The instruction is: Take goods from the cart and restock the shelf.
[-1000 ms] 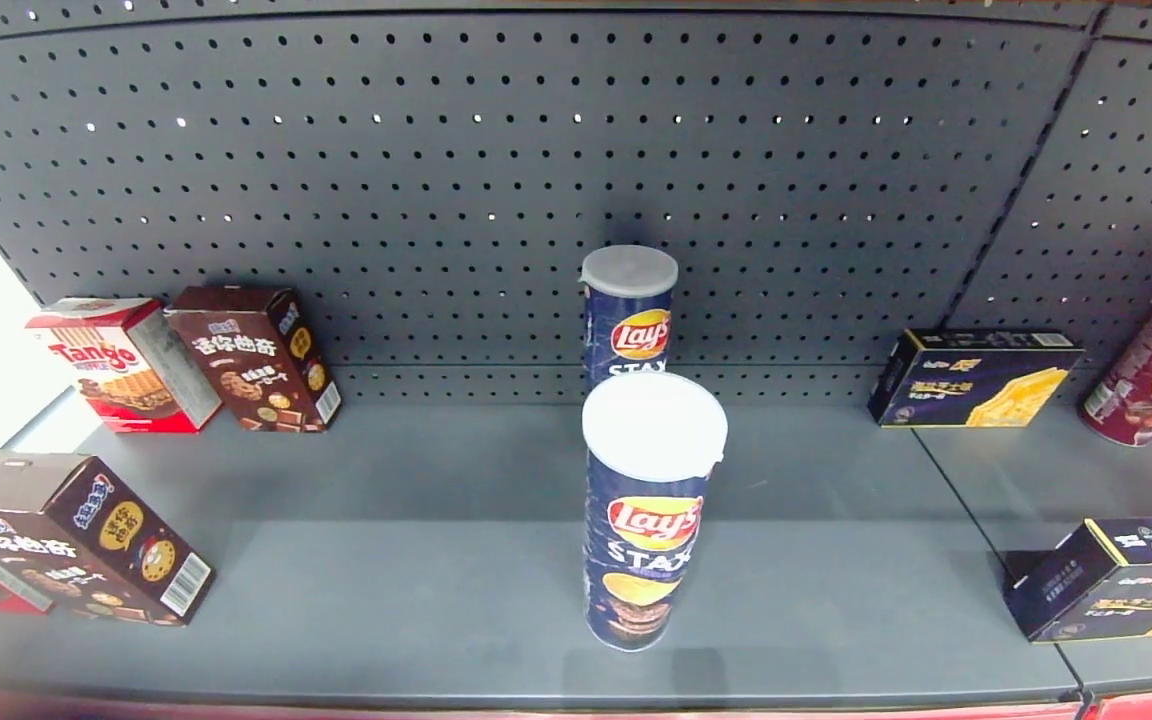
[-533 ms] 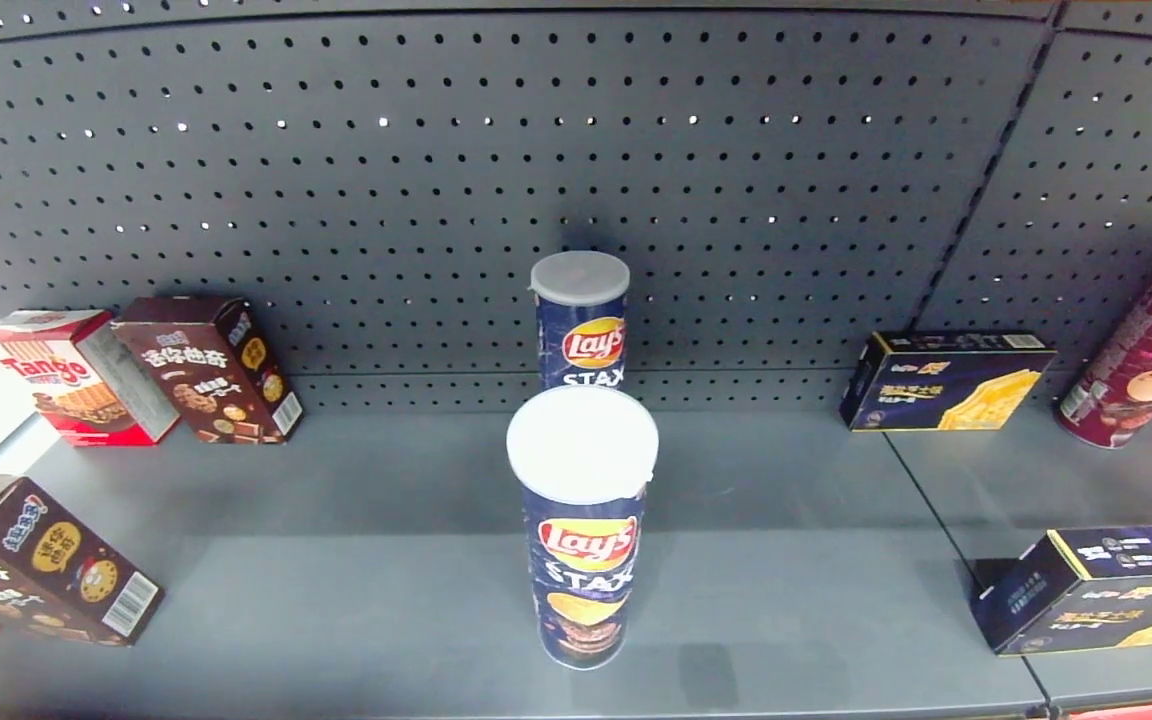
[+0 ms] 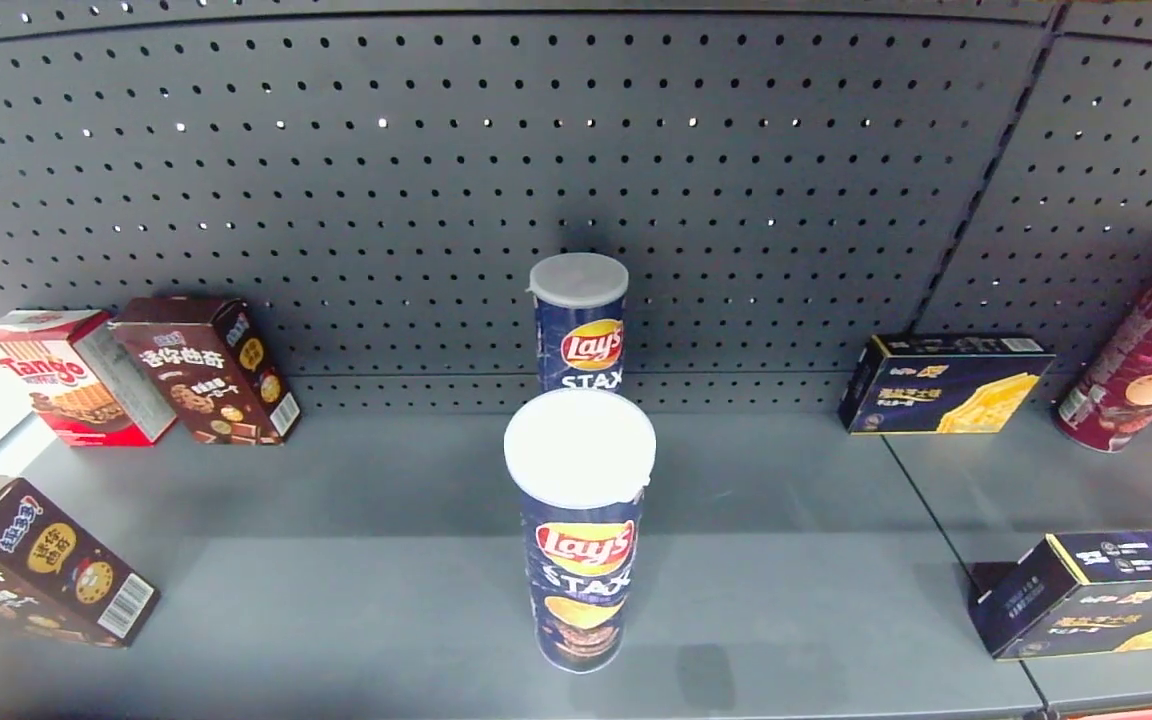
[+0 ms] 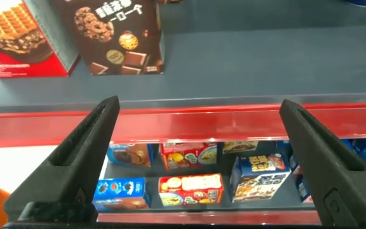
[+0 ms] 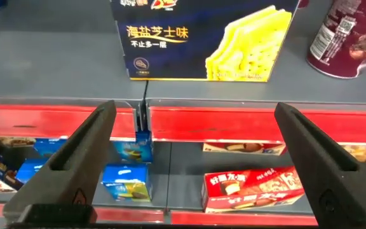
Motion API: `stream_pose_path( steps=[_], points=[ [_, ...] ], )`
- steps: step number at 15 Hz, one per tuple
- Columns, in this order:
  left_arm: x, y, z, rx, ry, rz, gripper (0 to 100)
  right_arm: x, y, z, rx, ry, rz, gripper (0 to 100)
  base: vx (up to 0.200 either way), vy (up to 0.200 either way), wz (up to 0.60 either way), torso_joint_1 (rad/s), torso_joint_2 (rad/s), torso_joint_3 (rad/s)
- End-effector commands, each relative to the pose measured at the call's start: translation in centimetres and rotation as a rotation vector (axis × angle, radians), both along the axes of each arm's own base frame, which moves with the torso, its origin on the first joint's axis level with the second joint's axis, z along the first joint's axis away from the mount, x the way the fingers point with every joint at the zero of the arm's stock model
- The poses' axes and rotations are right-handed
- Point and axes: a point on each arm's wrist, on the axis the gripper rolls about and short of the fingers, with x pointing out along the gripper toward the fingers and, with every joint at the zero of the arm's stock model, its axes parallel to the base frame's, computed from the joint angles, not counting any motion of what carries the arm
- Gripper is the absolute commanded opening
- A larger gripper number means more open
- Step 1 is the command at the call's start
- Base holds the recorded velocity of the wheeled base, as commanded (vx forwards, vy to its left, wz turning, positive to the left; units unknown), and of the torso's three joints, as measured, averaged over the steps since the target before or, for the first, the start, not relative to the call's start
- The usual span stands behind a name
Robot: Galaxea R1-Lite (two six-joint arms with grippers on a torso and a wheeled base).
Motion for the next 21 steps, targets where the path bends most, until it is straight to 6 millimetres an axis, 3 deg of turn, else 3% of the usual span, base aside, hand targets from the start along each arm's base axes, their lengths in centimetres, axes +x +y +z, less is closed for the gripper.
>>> stream_pose_path(
  steps=[1,21],
  points=[
    [0.01,0.00,-0.01,-0.002,0.002,0.003,100,0.02,0.00,0.00,0.000,0.003,0.000,100,0.000,0.000,0.00,0.000,0.00,0.000],
    [0.00,-0.05,0.05,-0.003,-0.001,-0.025,100,0.02,0.00,0.00,0.000,0.003,0.002,100,-0.010,0.020,0.00,0.001,0.00,0.000]
  ],
)
